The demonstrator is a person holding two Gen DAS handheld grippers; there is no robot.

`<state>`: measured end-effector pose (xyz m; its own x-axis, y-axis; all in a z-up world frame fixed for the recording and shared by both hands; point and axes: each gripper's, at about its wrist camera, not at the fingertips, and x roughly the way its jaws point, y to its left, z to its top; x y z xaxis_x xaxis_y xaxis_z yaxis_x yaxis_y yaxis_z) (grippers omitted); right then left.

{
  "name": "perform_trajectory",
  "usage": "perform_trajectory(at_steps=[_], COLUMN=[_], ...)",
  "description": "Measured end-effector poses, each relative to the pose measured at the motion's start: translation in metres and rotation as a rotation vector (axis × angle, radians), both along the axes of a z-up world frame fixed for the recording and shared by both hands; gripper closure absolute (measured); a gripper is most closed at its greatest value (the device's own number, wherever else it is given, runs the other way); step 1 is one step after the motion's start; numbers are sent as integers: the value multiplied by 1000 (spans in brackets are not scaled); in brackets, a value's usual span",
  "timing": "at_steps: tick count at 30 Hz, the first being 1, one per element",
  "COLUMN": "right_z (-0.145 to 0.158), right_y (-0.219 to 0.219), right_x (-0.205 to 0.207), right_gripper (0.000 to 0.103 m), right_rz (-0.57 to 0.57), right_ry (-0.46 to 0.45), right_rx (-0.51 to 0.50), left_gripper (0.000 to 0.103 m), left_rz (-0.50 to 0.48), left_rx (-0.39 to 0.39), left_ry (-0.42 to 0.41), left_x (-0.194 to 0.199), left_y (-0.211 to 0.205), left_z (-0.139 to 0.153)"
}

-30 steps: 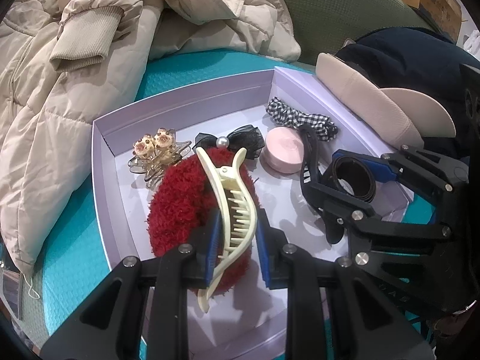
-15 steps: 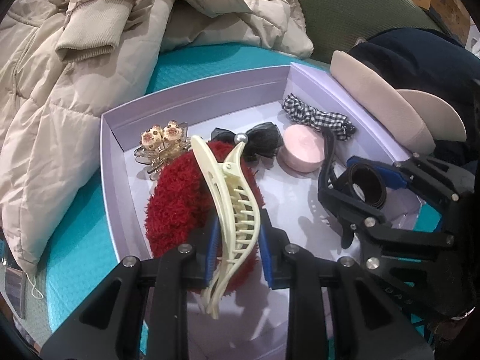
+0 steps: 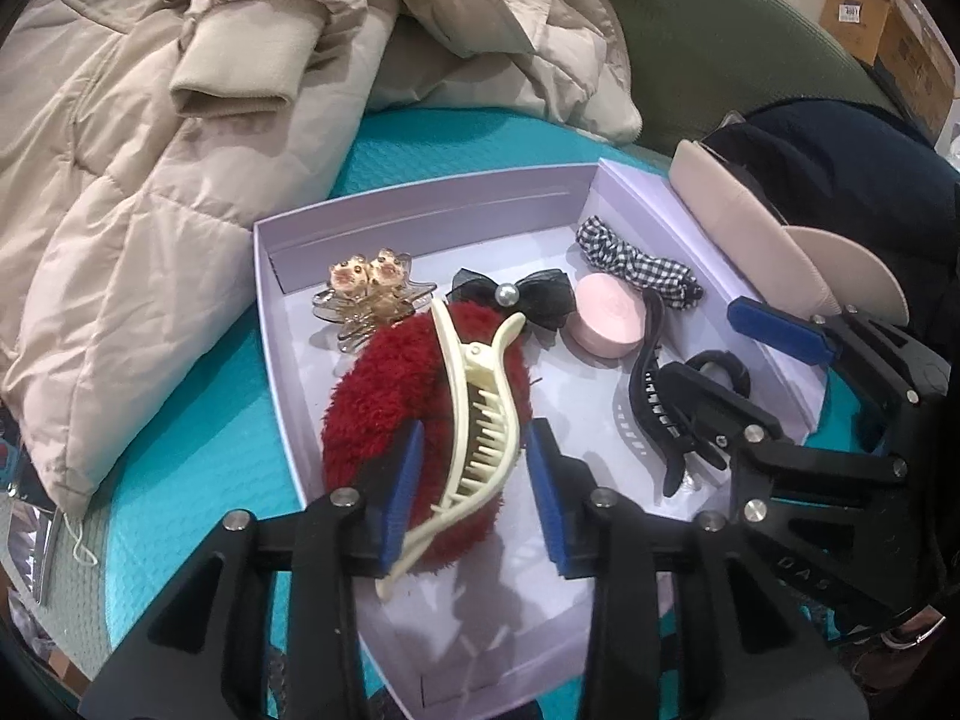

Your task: Organize objects

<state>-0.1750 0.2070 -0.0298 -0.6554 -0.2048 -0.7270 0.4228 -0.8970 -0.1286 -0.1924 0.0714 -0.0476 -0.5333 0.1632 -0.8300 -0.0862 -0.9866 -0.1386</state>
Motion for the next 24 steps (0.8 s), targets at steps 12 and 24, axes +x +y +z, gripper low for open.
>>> perform_trajectory(at_steps=[12,24], right_z=[25,59], right_y=[7,13], right_x=[16,42], right_gripper=[43,39], right_rz=[-33,-57], right_ry=[20,66], right_rx=[-11,-21], left_gripper=[46,46], left_rz=[21,31], left_rx=[-46,-58], left_ry=[71,117], left_x=[25,52], left_y=[-4,-5], left_z=[39,74])
